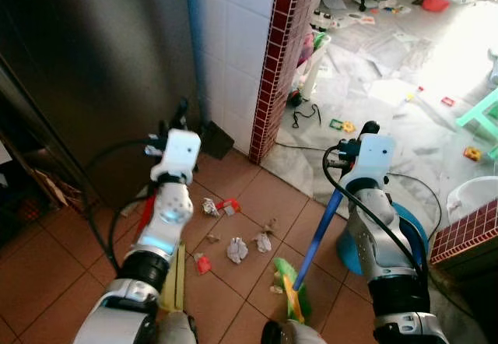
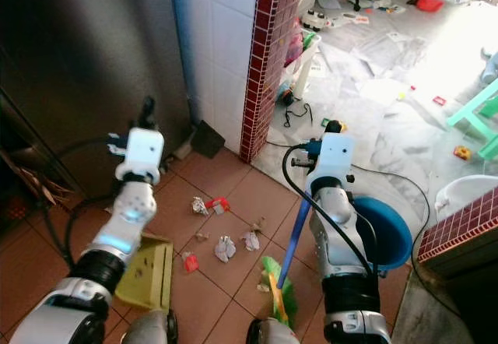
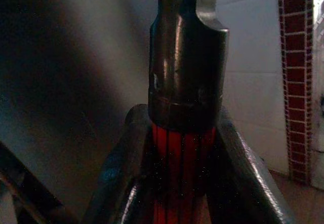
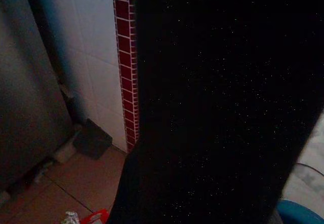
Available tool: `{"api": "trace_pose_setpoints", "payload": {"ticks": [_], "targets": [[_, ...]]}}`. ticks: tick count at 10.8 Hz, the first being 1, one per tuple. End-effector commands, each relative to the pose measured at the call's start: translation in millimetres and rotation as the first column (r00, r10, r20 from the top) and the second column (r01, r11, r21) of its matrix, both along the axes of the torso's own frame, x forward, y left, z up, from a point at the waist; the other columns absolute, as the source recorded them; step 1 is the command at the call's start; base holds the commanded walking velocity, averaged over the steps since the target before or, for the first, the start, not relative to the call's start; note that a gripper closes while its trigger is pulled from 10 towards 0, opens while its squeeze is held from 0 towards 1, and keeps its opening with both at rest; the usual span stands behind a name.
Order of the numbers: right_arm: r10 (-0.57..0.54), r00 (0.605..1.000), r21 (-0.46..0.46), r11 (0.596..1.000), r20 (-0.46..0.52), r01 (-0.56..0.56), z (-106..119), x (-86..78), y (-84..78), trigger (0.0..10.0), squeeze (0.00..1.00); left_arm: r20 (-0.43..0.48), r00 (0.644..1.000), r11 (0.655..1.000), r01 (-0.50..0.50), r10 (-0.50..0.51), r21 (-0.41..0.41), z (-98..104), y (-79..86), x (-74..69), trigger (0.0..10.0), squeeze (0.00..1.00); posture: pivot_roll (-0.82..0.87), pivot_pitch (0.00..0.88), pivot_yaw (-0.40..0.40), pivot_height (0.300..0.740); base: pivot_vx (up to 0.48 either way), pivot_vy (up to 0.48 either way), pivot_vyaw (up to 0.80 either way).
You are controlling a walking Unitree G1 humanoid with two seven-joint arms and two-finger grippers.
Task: Sweep floor
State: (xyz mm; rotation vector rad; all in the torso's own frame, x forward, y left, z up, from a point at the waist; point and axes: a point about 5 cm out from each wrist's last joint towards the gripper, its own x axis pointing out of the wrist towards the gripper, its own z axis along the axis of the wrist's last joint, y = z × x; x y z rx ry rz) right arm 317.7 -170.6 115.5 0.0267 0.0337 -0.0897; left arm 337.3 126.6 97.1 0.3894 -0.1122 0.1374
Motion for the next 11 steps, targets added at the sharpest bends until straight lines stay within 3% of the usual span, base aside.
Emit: {"api": "trace_pose_setpoints", "payload": {"ticks": [1, 3, 4, 5, 7, 9, 11], "targets": [[-0.021, 1.000, 0.001, 1.000, -0.002, 0.021, 2.1, -1.6, -4.7, 10.0, 0.00, 0.035, 0.999, 0.999, 0.013, -0.011, -0.044, 8.4, -8.4, 6.1, 10.0, 0.00, -0.10, 0.077, -0.027, 0.740, 0.000, 0.000, 0.00], [-0.016, 1.000, -0.002, 1.000, 0.001, 0.016, 3.2, -3.2, -5.8, 10.0, 0.00, 0.011, 0.997, 0.990, 0.081, -0.080, -0.113, 6.4, -28.1, 9.9, 10.0, 0.00, -0.11, 0.075, -0.028, 0.740, 0.000, 0.000, 0.00], [-0.016, 1.000, -0.003, 1.000, 0.000, 0.016, 3.4, -3.4, -6.0, 10.0, 0.00, 0.012, 0.996, 0.989, 0.088, -0.087, -0.119, 6.3, -30.1, 10.6, 10.0, 0.00, -0.11, 0.075, -0.028, 0.740, 0.000, 0.000, 0.00], [-0.016, 1.000, -0.007, 1.000, 0.001, 0.016, 4.8, -2.9, -7.3, 10.0, 0.00, -0.016, 0.990, 0.979, 0.138, -0.142, -0.150, 3.6, -44.5, 11.2, 10.0, 0.00, -0.12, 0.070, -0.028, 0.740, 0.000, 0.000, 0.00], [-0.011, 1.000, -0.009, 1.000, 0.002, 0.011, 4.6, -3.1, -5.5, 10.0, 0.00, -0.099, 0.974, 0.960, 0.180, -0.205, -0.215, -11.6, -56.9, 4.7, 10.0, 0.00, -0.12, 0.069, -0.025, 0.740, 0.000, 0.000, 0.00], [-0.017, 1.000, -0.015, 1.000, 0.002, 0.018, 5.2, -1.9, -7.2, 10.0, 0.00, -0.145, 0.968, 0.957, 0.166, -0.204, -0.237, -13.7, -56.9, 6.5, 10.0, 0.00, -0.12, 0.072, -0.023, 0.740, 0.000, 0.000, 0.00], [-0.032, 0.999, -0.041, 0.999, 0.020, 0.032, 8.3, 0.9, -10.4, 10.0, 0.00, -0.077, 0.980, 0.953, 0.160, -0.185, -0.257, -4.1, -47.8, 8.5, 10.0, 0.00, -0.10, 0.076, -0.027, 0.740, 0.000, 0.000, 0.00]]}}
